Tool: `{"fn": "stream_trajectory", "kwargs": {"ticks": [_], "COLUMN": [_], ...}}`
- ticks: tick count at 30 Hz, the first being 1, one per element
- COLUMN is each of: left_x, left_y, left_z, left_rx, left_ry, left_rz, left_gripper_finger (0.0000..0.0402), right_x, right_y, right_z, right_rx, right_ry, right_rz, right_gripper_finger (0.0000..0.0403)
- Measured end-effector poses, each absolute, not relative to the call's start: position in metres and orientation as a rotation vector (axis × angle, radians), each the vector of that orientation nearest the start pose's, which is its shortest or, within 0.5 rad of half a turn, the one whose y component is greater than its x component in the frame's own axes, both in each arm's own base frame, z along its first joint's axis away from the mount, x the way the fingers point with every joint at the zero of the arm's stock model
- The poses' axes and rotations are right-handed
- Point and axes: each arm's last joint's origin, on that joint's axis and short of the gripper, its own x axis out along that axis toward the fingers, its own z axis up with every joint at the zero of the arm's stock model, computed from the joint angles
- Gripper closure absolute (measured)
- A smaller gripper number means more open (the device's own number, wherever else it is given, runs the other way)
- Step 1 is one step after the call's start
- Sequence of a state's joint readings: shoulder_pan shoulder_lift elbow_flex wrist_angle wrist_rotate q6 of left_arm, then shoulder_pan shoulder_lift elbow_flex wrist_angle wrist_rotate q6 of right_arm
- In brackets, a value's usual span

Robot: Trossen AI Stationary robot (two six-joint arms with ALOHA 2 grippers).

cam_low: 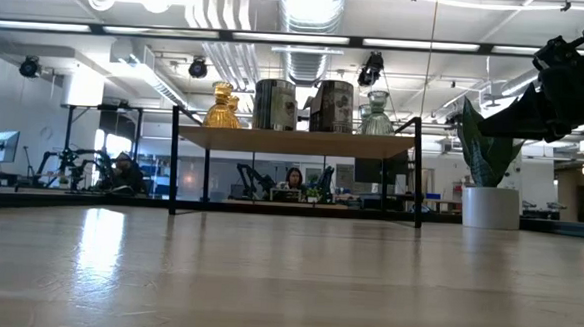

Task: Pick & Place candle stick holders
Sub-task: Return to Home Position

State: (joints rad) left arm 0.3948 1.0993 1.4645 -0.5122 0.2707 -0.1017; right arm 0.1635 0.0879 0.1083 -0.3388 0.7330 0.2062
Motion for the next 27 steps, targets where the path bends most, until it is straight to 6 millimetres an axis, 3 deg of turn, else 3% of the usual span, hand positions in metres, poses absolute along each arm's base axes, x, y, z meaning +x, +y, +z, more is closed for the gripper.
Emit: {"fn": "stream_trajectory", "kwargs": {"ticks": [4, 9, 14, 22, 27], "left_x": [0.190, 0.168, 0.149, 0.121, 0.102], "left_y": [0.070, 0.060, 0.052, 0.037, 0.025], "left_z": [0.420, 0.376, 0.322, 0.266, 0.242], "left_rx": [-0.129, -0.031, -0.021, 0.083, 0.196], "left_ry": [0.102, -0.041, -0.013, -0.100, -0.119], "left_rz": [0.099, 0.062, 0.067, 0.031, -0.007], "left_gripper_finger": [0.0362, 0.0362, 0.0362, 0.0362, 0.0362], "right_x": [0.088, 0.088, 0.088, 0.088, 0.088], "right_y": [-0.005, -0.005, -0.005, -0.005, -0.005], "right_z": [0.164, 0.164, 0.164, 0.164, 0.164], "right_rx": [0.059, 0.059, 0.060, 0.059, 0.059], "right_ry": [0.231, 0.231, 0.231, 0.231, 0.231], "right_rz": [-0.591, -0.591, -0.592, -0.592, -0.592], "right_gripper_finger": [0.0152, 0.0152, 0.0152, 0.0152, 0.0152]}}
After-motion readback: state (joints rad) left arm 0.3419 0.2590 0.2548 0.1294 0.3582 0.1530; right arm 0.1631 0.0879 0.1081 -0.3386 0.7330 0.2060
